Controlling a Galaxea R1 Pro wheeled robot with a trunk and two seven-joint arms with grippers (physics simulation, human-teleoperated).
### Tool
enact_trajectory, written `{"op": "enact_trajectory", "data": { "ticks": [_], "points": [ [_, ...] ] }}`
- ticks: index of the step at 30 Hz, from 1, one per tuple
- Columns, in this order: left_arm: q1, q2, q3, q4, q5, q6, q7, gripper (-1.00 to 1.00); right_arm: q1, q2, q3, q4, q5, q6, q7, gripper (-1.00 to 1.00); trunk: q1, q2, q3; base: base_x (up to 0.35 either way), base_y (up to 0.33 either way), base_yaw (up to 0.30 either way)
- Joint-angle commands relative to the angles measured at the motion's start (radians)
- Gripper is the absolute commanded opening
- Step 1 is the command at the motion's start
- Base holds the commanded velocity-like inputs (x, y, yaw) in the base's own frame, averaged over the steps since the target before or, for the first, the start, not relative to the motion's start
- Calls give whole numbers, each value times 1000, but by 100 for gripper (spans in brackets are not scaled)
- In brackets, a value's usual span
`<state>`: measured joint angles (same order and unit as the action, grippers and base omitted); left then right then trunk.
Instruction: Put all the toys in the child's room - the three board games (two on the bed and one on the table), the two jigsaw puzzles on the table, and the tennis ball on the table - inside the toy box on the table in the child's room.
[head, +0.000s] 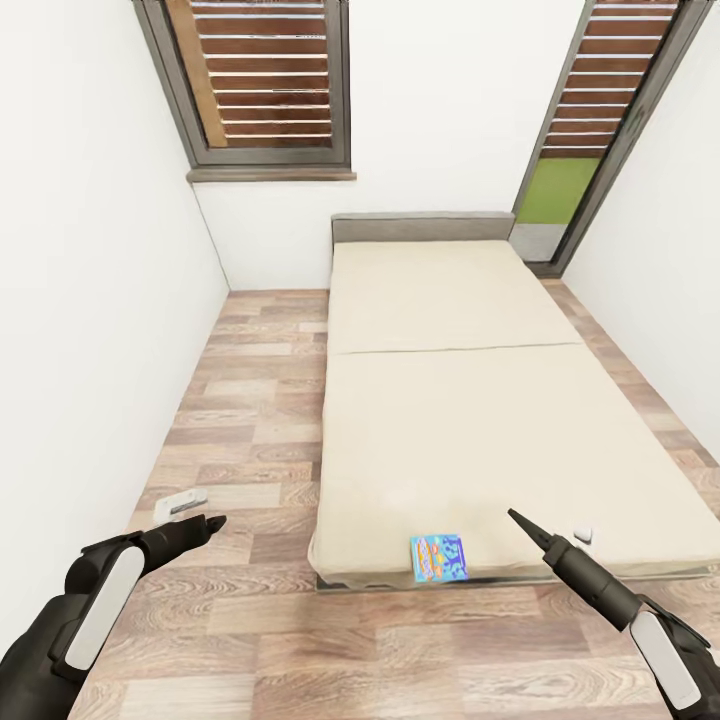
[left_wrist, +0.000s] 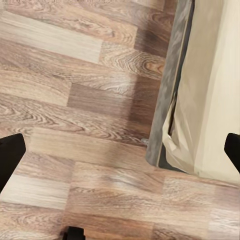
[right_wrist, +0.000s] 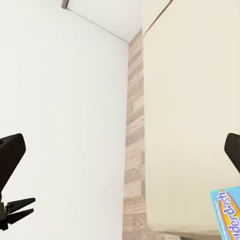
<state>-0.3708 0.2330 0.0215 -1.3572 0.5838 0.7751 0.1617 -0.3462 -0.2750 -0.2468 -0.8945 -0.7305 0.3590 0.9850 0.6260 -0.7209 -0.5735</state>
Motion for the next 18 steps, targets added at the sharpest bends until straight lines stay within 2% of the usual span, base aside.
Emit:
{"op": "enact_trajectory", "data": {
  "ticks": [1,18],
  "points": [
    [0,0,0,-1,11,4,9,100,0,0,0,0,-7,9,2,100,4,-8,-2,0,0,0],
    [0,0,-1,-2,10,4,9,100,0,0,0,0,-7,9,1,100,69,-127,-28,0,0,0]
  ]
}}
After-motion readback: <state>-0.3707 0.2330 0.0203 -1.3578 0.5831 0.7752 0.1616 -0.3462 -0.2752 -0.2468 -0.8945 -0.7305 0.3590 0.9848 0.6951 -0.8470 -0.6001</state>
